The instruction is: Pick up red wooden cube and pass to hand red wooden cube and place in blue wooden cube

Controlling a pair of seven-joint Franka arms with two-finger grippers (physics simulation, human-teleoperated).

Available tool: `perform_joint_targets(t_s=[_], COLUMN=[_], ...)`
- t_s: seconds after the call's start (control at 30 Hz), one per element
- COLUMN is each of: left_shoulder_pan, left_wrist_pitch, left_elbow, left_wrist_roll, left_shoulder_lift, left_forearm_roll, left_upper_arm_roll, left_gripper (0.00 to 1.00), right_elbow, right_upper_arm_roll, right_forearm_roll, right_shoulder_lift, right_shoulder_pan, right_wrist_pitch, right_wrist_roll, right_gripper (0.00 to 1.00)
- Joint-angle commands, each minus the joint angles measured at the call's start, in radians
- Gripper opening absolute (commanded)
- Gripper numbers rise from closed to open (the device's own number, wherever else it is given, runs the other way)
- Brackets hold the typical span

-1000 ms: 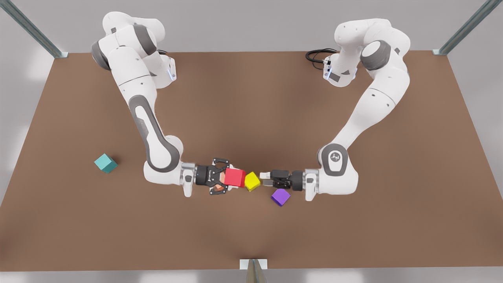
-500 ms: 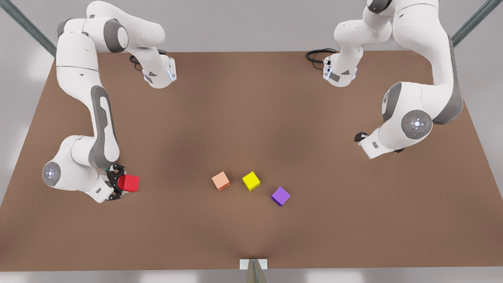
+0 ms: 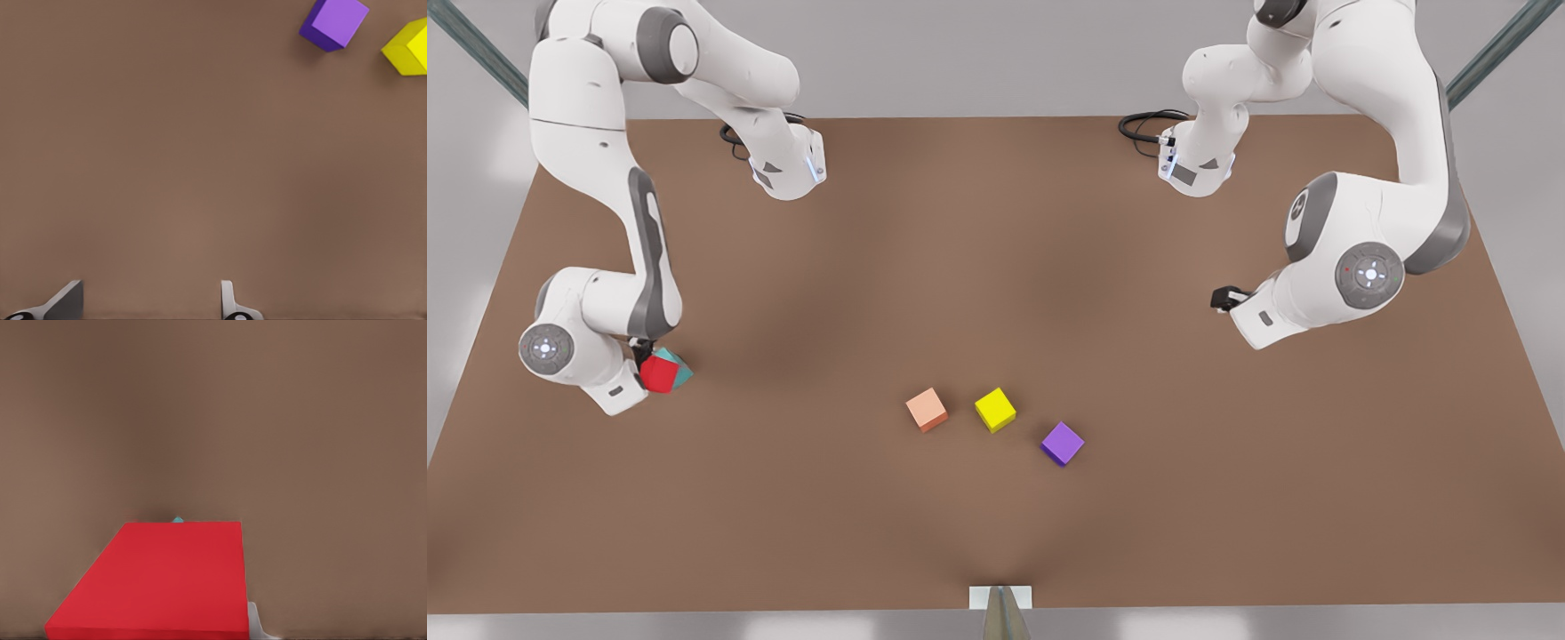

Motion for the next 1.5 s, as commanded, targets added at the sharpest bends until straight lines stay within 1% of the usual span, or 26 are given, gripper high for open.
perform_joint_targets(t_s=[0.0,0.13,0.23,0.57,0.77,0.8,0.83,1.1,1.47], left_shoulder_pan=[-0.001,-0.006,-0.006,-0.003,-0.001,-0.001,-0.001,-0.026,-0.021], left_wrist_pitch=[-0.012,-0.029,-0.029,-0.029,-0.029,-0.029,-0.031,-0.054,-0.052], left_elbow=[0.001,0.001,0.007,0.008,0.015,0.015,0.015,0.013,0.013], left_wrist_roll=[-0.06,-0.062,-0.062,-0.06,-0.06,-0.06,-0.06,-0.103,-0.103], left_shoulder_lift=[0.0,0.0,0.0,0.002,0.002,0.002,0.002,0.002,0.002], left_forearm_roll=[-0.001,-0.001,-0.001,0.005,0.005,0.005,0.005,0.005,0.007], left_upper_arm_roll=[-0.001,-0.002,-0.002,-0.002,-0.001,-0.001,-0.001,-0.004,-0.002], left_gripper=[1.0,1.0,1.0,1.0,1.0,1.0,1.0,1.0,1.0], right_elbow=[-0.005,-0.07,-0.119,-0.157,-0.163,-0.166,-0.172,-0.172,-0.162], right_upper_arm_roll=[0.0,-0.005,-0.026,-0.035,-0.035,-0.035,-0.035,-0.031,-0.029], right_forearm_roll=[-0.04,-0.042,-0.042,-0.057,-0.057,-0.057,-0.057,-0.055,-0.055], right_shoulder_lift=[0.006,-0.011,-0.012,0.003,0.017,0.014,0.011,0.02,0.026], right_shoulder_pan=[-0.013,-0.029,-0.032,-0.035,-0.044,-0.044,-0.041,-0.035,-0.036], right_wrist_pitch=[0.072,0.08,0.118,0.175,0.178,0.177,0.177,0.19,0.184], right_wrist_roll=[0.169,0.172,0.171,0.171,0.171,0.172,0.186,0.186,0.18], right_gripper=[0.63,0.63,0.63,0.63,0.64,0.74,1.0,1.0,1.0])
